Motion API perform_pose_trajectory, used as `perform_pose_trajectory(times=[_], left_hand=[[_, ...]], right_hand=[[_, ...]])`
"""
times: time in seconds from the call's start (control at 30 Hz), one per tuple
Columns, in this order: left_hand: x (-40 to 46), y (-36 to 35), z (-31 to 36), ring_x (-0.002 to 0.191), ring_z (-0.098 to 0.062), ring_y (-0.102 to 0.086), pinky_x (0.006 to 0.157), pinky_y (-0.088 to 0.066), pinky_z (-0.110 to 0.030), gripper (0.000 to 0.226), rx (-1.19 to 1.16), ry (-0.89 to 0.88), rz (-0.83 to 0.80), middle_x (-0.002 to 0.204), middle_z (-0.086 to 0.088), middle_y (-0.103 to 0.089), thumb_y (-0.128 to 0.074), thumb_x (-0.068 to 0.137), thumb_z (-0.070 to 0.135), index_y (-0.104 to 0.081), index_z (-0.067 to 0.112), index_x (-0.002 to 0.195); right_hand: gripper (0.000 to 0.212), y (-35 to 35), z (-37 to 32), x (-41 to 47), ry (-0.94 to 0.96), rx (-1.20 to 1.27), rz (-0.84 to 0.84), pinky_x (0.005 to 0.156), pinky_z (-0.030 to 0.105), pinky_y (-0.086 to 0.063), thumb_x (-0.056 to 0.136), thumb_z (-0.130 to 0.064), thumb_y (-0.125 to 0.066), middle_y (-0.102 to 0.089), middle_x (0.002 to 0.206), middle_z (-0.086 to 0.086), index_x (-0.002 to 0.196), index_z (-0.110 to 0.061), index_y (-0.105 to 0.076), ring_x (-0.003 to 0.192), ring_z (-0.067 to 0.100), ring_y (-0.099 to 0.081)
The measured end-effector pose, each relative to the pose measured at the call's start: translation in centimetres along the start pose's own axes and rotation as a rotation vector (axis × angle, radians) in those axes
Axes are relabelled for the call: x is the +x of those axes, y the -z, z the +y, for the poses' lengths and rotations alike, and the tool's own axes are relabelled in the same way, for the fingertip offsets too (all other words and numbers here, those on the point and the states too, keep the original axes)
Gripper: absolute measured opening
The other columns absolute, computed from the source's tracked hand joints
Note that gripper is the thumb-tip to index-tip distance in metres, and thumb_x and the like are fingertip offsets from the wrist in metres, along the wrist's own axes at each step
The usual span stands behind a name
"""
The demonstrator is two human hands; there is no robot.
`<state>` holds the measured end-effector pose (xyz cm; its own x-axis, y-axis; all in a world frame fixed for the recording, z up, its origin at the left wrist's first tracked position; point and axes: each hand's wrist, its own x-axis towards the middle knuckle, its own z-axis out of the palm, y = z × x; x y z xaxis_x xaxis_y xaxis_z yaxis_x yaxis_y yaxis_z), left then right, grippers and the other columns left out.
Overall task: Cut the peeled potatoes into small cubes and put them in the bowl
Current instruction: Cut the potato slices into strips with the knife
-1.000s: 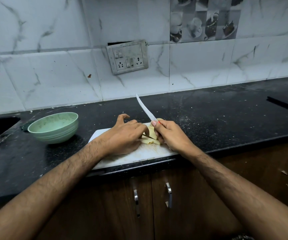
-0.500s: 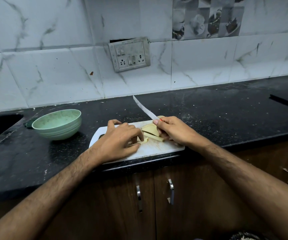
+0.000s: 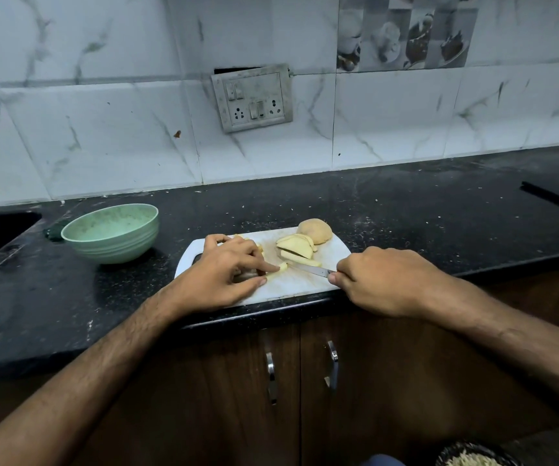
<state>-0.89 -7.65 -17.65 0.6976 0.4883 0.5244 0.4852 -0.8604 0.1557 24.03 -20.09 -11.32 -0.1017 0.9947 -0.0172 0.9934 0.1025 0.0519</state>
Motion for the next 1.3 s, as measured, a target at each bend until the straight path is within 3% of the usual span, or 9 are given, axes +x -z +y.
perform_pose_trajectory(times=[0.13,0.27,0.43,0.53,0.63,0.83,0.97,1.2,1.3], left_hand=[[0.0,0.0,0.0,0.106,0.000,-0.053,0.104,-0.016,-0.029,0.035,-0.005,0.003,-0.001,0.099,0.019,-0.060,-0.052,0.091,0.051,-0.074,0.041,0.115],[0.1,-0.1,-0.1,0.105,-0.001,-0.053,0.105,-0.015,-0.027,0.034,0.014,-0.013,-0.006,0.100,0.019,-0.059,-0.051,0.091,0.049,-0.074,0.041,0.116],[0.0,-0.1,0.0,0.105,0.001,-0.053,0.104,-0.016,-0.030,0.036,0.023,-0.012,-0.001,0.100,0.019,-0.059,-0.050,0.091,0.050,-0.074,0.041,0.116],[-0.1,-0.1,0.1,0.104,0.002,-0.053,0.102,-0.016,-0.029,0.037,0.020,-0.007,0.013,0.098,0.020,-0.059,-0.050,0.091,0.052,-0.074,0.040,0.116],[-0.1,-0.2,0.1,0.102,0.001,-0.053,0.100,-0.019,-0.033,0.037,0.032,-0.010,0.021,0.097,0.020,-0.058,-0.051,0.091,0.052,-0.075,0.040,0.116],[-0.1,-0.2,-0.1,0.104,0.002,-0.053,0.100,-0.019,-0.031,0.037,0.028,-0.012,0.022,0.098,0.019,-0.059,-0.051,0.091,0.052,-0.074,0.040,0.116],[-0.1,-0.2,-0.1,0.106,0.002,-0.052,0.101,-0.017,-0.028,0.037,0.013,-0.013,0.011,0.100,0.019,-0.059,-0.050,0.092,0.051,-0.074,0.040,0.118],[-0.2,-0.2,0.0,0.102,0.005,-0.053,0.102,-0.019,-0.033,0.035,0.035,-0.009,0.051,0.095,0.021,-0.061,-0.052,0.090,0.054,-0.076,0.040,0.113],[-0.5,-0.1,0.2,0.096,0.002,-0.059,0.103,-0.022,-0.034,0.027,0.082,-0.017,0.114,0.088,0.020,-0.065,-0.059,0.089,0.052,-0.078,0.038,0.101]], right_hand=[[0.037,-0.4,0.0,0.5,-0.001,0.097,-0.093,0.073,0.037,-0.040,0.104,-0.047,-0.030,-0.044,0.078,-0.005,0.075,-0.026,-0.039,0.083,0.023,-0.051],[0.030,-0.3,0.0,1.2,0.010,0.067,-0.131,0.075,0.037,-0.041,0.104,-0.045,-0.033,-0.051,0.091,0.002,0.087,-0.023,-0.045,0.085,0.024,-0.050],[0.031,0.0,-1.1,0.0,0.058,-0.186,-0.002,0.070,0.037,-0.038,0.104,-0.041,-0.031,-0.063,0.107,0.005,0.105,-0.021,-0.055,0.089,0.028,-0.058],[0.021,-0.8,-1.7,-0.8,0.101,-0.325,0.118,0.065,0.035,-0.037,0.105,-0.034,-0.031,-0.064,0.105,0.003,0.094,-0.023,-0.047,0.086,0.028,-0.061],[0.026,-0.3,-1.3,-1.0,0.053,-0.246,0.121,0.065,0.035,-0.033,0.106,-0.041,-0.025,-0.063,0.105,0.004,0.089,-0.025,-0.038,0.087,0.029,-0.060],[0.033,0.1,-1.4,-0.6,0.051,-0.138,0.056,0.071,0.036,-0.036,0.105,-0.046,-0.024,-0.063,0.110,0.006,0.092,-0.025,-0.046,0.099,0.030,-0.061],[0.027,-0.4,-1.8,-0.3,0.013,-0.049,0.004,0.071,0.036,-0.035,0.104,-0.044,-0.029,-0.064,0.109,0.005,0.093,-0.026,-0.045,0.083,0.024,-0.050],[0.029,-1.1,-2.6,-1.1,0.090,-0.255,0.127,0.070,0.037,-0.040,0.105,-0.036,-0.031,-0.064,0.108,0.004,0.109,-0.021,-0.056,0.095,0.028,-0.063],[0.033,-0.4,-1.9,-1.2,0.042,-0.192,0.109,0.070,0.036,-0.036,0.105,-0.043,-0.026,-0.064,0.110,0.006,0.098,-0.024,-0.052,0.099,0.030,-0.062]])
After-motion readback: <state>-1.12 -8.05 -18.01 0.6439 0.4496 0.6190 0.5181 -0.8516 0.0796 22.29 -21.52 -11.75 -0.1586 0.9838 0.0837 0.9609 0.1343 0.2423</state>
